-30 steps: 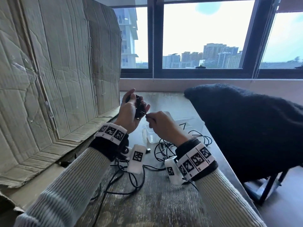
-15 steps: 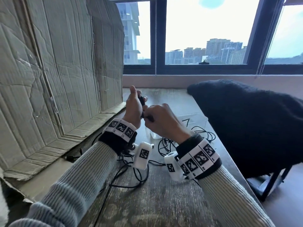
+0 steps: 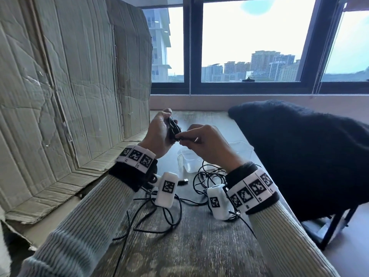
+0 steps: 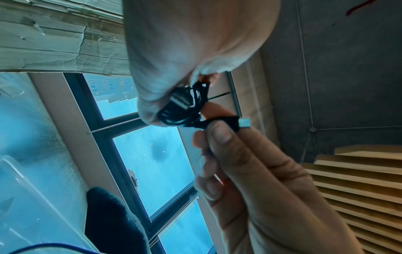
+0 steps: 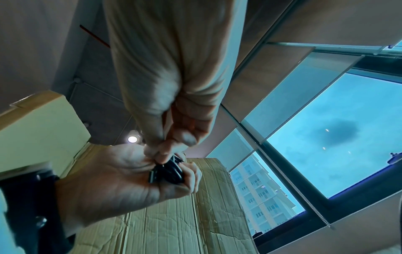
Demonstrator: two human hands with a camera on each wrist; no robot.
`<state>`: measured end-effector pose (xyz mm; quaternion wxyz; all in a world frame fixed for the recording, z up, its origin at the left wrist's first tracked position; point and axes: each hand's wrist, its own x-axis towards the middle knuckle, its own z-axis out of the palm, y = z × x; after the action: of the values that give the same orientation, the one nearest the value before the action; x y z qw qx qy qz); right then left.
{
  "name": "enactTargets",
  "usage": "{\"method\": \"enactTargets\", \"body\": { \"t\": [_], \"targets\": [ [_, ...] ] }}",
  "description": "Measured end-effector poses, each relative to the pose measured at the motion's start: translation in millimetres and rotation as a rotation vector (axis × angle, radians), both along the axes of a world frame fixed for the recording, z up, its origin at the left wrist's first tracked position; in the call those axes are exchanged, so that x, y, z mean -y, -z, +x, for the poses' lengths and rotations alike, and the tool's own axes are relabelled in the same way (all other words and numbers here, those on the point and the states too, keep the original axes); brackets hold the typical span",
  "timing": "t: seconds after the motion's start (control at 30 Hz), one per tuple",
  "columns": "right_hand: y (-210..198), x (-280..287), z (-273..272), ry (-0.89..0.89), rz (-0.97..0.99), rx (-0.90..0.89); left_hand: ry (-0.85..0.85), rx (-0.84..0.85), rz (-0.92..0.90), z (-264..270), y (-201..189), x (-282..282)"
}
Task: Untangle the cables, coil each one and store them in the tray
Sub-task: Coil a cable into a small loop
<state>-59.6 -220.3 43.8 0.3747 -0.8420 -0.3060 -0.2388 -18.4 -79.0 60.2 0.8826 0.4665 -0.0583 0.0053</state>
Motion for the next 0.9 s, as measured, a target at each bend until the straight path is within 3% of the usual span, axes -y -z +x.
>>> {"method": "enactTargets", "body": {
  "t": [0.17, 0.37, 0.53, 0.7, 0.9],
  "targets": [
    [2, 5, 3, -0.04, 0.07, 0.041, -0.068, 0.031, 0.131, -2, 0, 7],
    [9, 0, 8, -0.064, 0.361, 0.008, -0.147, -0.006, 0.111, 2, 8, 11],
    [19, -2, 15, -0.105, 0.489, 0.02, -0.138, 0.014, 0.134, -5, 4, 14],
    [18, 5, 19, -0.156, 0.447, -0.116, -0.132, 0.079, 0.211, -10, 5, 11],
    [25, -2, 24, -0.06, 0.413, -0.024, -0.089, 0.165, 0.178, -13, 7, 16]
  ]
}}
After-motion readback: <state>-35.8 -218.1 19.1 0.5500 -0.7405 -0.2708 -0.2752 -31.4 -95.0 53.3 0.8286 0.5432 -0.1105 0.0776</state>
